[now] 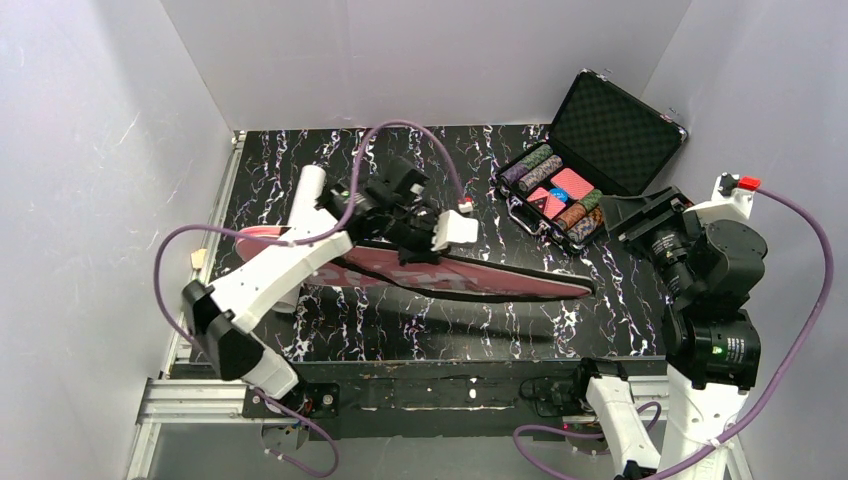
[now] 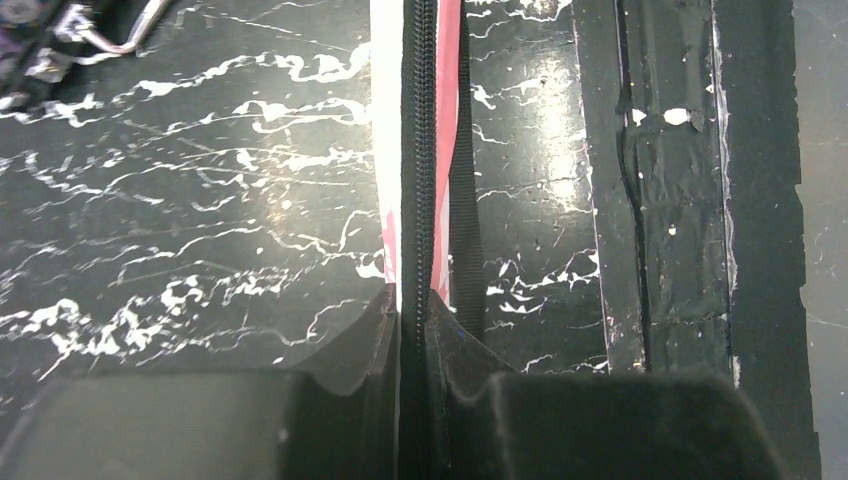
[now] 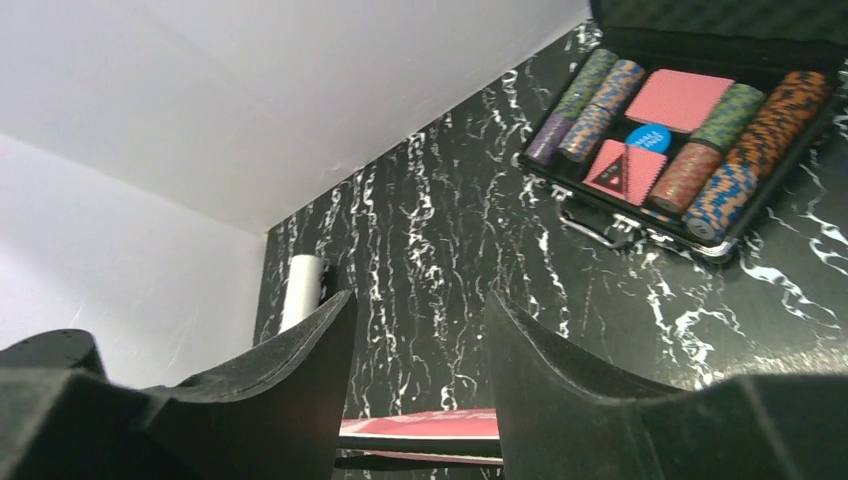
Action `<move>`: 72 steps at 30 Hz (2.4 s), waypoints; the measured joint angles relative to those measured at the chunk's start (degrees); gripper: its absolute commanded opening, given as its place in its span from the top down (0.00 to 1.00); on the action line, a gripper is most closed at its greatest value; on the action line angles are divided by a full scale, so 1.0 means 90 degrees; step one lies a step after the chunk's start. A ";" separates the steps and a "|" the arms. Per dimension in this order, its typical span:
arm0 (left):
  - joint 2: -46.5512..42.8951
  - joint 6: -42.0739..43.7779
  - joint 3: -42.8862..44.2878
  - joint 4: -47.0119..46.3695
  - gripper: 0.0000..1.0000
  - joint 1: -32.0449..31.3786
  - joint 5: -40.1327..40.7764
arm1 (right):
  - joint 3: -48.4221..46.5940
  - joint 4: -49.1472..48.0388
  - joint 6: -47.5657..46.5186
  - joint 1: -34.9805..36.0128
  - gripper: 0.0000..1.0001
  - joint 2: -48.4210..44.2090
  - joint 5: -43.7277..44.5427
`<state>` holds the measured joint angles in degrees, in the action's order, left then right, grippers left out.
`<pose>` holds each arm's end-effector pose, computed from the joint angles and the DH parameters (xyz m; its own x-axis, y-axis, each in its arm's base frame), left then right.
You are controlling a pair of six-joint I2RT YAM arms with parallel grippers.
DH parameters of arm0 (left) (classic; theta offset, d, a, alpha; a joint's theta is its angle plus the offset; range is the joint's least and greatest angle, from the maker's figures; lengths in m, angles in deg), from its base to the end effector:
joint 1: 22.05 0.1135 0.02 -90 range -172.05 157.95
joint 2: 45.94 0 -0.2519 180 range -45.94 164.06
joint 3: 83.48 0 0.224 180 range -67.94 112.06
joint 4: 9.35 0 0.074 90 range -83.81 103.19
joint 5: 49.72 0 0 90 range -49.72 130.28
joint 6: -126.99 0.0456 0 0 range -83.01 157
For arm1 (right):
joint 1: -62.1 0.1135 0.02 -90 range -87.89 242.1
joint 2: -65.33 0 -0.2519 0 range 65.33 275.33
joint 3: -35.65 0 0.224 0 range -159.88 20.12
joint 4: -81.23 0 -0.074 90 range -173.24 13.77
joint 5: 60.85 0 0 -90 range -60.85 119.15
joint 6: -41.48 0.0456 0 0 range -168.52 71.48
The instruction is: Pack up the badminton gear
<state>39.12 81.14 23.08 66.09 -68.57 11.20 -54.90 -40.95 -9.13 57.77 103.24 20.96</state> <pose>0.1723 -0.2139 0.3545 0.1797 0.6952 -0.6960 0.9837 -0.1260 0.1281 0.0761 0.0008 0.4356 -0.1119 0.6384 -0.7615 0.0056 0.7667 0.6419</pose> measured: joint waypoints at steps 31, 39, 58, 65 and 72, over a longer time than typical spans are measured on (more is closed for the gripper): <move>0.3750 0.0051 0.1970 -0.0733 0.76 -0.0029 -0.0369 | 0.0532 0.0129 -0.0015 -0.0012 0.45 0.0255 0.0488; 0.3993 0.0146 0.2013 -0.0886 0.30 0.0170 0.0024 | 0.0707 -0.0070 0.0083 -0.0012 0.42 0.0481 0.0386; 0.2557 -0.1953 0.2390 -0.1268 0.02 0.1705 0.0964 | 0.0777 -0.0381 -0.0199 -0.0010 0.16 0.1290 -0.0119; 0.0969 -0.3264 0.0430 -0.2108 0.02 0.3752 0.0826 | 0.2256 -0.1668 -0.0738 0.0236 0.14 0.1676 0.0226; 0.0658 -0.4284 -0.1938 -0.3725 0.02 0.5326 0.1175 | 0.3274 -0.3104 -0.1537 0.0277 0.13 0.2169 0.0988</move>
<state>45.04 42.58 5.64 32.56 -20.64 21.78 -25.44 -68.89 -22.96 60.26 122.76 29.86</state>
